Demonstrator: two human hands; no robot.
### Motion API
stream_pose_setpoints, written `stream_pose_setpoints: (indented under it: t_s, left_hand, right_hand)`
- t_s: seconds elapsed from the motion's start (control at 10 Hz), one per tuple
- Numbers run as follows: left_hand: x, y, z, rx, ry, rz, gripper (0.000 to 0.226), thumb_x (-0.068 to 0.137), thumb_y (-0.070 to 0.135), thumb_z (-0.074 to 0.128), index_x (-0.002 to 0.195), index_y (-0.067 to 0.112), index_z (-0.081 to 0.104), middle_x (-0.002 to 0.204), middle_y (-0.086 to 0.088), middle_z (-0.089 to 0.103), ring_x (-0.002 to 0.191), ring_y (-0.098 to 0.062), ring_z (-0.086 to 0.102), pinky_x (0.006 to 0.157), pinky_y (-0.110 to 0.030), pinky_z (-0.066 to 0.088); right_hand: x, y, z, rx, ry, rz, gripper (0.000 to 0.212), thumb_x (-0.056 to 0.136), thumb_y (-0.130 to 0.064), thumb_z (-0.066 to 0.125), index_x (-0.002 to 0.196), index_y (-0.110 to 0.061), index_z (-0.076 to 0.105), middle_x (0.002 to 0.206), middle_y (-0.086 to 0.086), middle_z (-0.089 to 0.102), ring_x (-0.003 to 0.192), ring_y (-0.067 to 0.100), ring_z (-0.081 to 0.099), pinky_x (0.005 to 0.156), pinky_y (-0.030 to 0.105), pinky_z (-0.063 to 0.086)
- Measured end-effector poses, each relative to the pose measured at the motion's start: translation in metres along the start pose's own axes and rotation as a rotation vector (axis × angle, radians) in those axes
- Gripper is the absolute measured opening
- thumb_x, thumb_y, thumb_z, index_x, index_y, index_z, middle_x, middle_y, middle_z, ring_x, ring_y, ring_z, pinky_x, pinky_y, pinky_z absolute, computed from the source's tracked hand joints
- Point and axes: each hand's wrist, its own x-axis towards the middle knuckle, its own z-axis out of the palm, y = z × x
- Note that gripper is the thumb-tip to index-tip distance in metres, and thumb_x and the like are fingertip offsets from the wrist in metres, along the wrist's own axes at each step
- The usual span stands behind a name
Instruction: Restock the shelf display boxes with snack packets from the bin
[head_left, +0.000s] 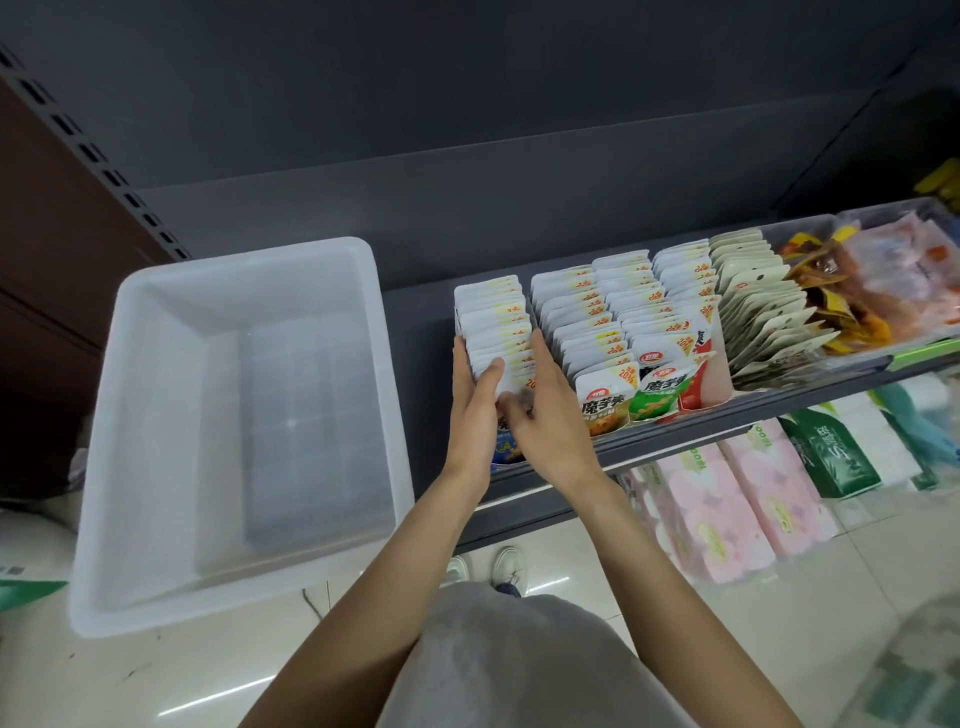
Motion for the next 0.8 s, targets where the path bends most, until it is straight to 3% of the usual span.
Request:
stream_pose_setpoints:
  t_s: [0.2,0.4,0.5,0.6,0.7,0.8]
  left_hand:
    - [0.000,0.000,0.000,-0.002,-0.017,-0.004,0.054,0.098,0.026,0.042,0.147,0.032,0.020,0.145,0.010,0.040,0.128,-0.009,0.044,0.097,-0.022,0.042]
    - [0.002,0.002,-0.004,-0.017,-0.027,-0.012,0.051,0.098,0.027,0.043,0.145,0.034,0.023,0.145,0.007,0.040,0.129,-0.012,0.043,0.107,-0.033,0.039]
    - [0.002,0.004,-0.007,-0.017,-0.044,-0.007,0.048,0.099,0.028,0.041,0.144,0.033,0.025,0.142,0.010,0.042,0.126,-0.008,0.044,0.088,-0.015,0.044]
    - [0.002,0.012,-0.009,0.000,-0.056,0.001,0.044,0.099,0.024,0.042,0.140,0.034,0.030,0.136,0.013,0.047,0.120,-0.003,0.048,0.077,-0.008,0.045]
    - [0.001,0.021,-0.011,0.036,-0.067,0.082,0.041,0.096,0.013,0.046,0.130,0.035,0.041,0.123,0.018,0.054,0.109,0.006,0.053,0.077,-0.005,0.044]
    - [-0.005,0.034,-0.012,0.124,-0.028,0.176,0.043,0.093,0.007,0.050,0.109,0.046,0.045,0.110,0.027,0.054,0.102,0.013,0.053,0.077,-0.004,0.041]
  right_hand:
    - [0.001,0.001,-0.002,-0.025,0.008,0.019,0.072,0.095,-0.016,0.053,0.151,-0.021,0.009,0.153,-0.002,0.028,0.138,0.014,0.032,0.103,0.026,0.036]
    - [0.002,0.002,-0.001,0.011,0.010,0.025,0.072,0.094,-0.015,0.054,0.151,-0.019,0.011,0.152,-0.002,0.029,0.132,0.010,0.038,0.092,0.014,0.032]
    - [0.000,0.000,-0.003,-0.013,0.035,-0.012,0.071,0.093,-0.014,0.055,0.151,-0.018,0.014,0.151,-0.001,0.030,0.132,0.010,0.037,0.092,0.014,0.035]
    - [-0.004,-0.008,-0.010,-0.130,0.094,-0.099,0.065,0.092,-0.010,0.055,0.149,-0.015,0.023,0.151,0.003,0.030,0.136,0.017,0.034,0.102,0.022,0.036]
    - [-0.006,-0.014,-0.017,-0.150,0.186,-0.207,0.056,0.091,-0.005,0.055,0.144,-0.013,0.037,0.150,0.005,0.035,0.136,0.020,0.036,0.108,0.028,0.034]
    - [-0.005,-0.018,-0.022,-0.165,0.322,-0.307,0.044,0.090,-0.008,0.056,0.134,-0.011,0.051,0.136,0.006,0.051,0.124,0.021,0.048,0.103,0.033,0.042]
